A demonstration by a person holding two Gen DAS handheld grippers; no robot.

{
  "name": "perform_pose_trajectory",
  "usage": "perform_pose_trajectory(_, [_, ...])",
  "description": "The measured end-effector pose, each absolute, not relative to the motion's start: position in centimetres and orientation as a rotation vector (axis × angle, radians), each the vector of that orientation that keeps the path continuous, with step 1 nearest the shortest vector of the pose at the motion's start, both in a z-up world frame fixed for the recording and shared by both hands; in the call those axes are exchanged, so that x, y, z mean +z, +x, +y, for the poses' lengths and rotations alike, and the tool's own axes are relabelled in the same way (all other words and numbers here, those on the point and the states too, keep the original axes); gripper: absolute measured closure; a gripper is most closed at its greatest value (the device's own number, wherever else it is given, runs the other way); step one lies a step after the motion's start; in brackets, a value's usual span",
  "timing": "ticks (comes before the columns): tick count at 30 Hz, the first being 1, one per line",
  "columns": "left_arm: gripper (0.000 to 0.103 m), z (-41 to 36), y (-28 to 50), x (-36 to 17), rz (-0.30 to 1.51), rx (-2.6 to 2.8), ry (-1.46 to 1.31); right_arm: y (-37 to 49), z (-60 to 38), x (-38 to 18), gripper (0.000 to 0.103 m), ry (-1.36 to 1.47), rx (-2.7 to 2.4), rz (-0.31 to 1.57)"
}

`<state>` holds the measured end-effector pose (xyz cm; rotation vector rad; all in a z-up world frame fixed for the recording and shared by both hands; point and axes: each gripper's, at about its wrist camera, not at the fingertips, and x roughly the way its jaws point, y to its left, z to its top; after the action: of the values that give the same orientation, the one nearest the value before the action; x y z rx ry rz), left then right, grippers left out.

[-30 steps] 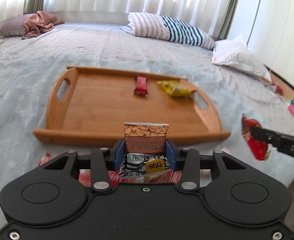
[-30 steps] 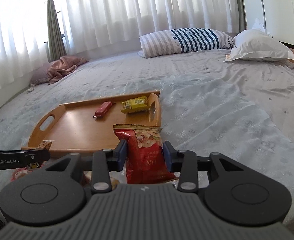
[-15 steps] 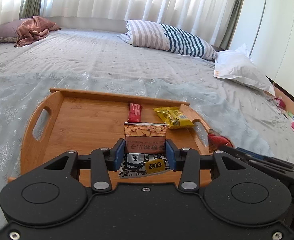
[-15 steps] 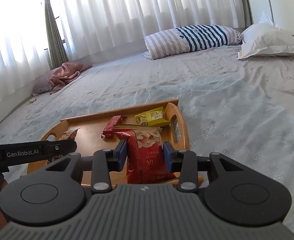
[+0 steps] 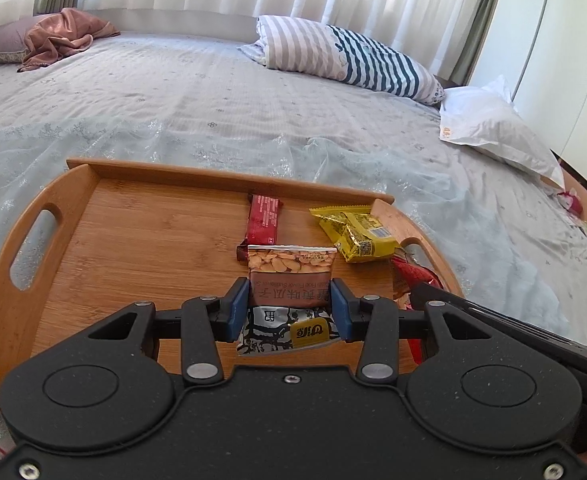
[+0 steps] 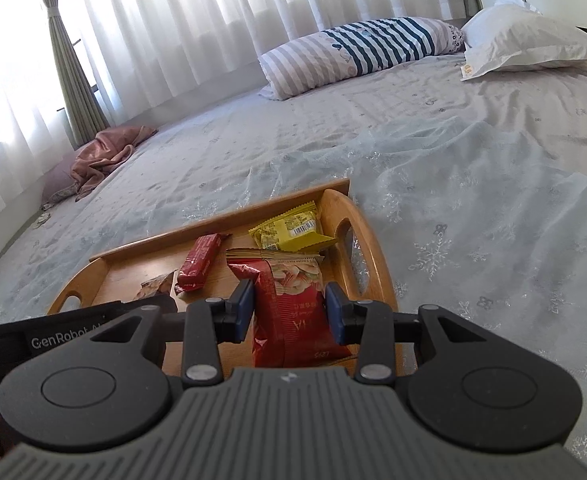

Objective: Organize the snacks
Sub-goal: 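Carry the almond pack and red chip bag onto the tray with both tools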

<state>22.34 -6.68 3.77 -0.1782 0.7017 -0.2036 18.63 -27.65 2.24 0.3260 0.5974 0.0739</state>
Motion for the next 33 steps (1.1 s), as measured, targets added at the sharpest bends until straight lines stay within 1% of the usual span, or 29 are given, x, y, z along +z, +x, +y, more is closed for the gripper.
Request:
perform_pose_trajectory(19, [0.062, -7.8, 24.9, 1.3, 0.737, -0.185, -0.157, 20.5, -26.8, 0.9, 0.06, 0.323, 0.044, 0.598])
perform_pose_trajectory(33, [0.062, -8.1, 25.5, 0.8, 0.733, -0.185, -0.155, 21.2, -26.9, 0.5, 0.06, 0.331, 0.034, 0.593])
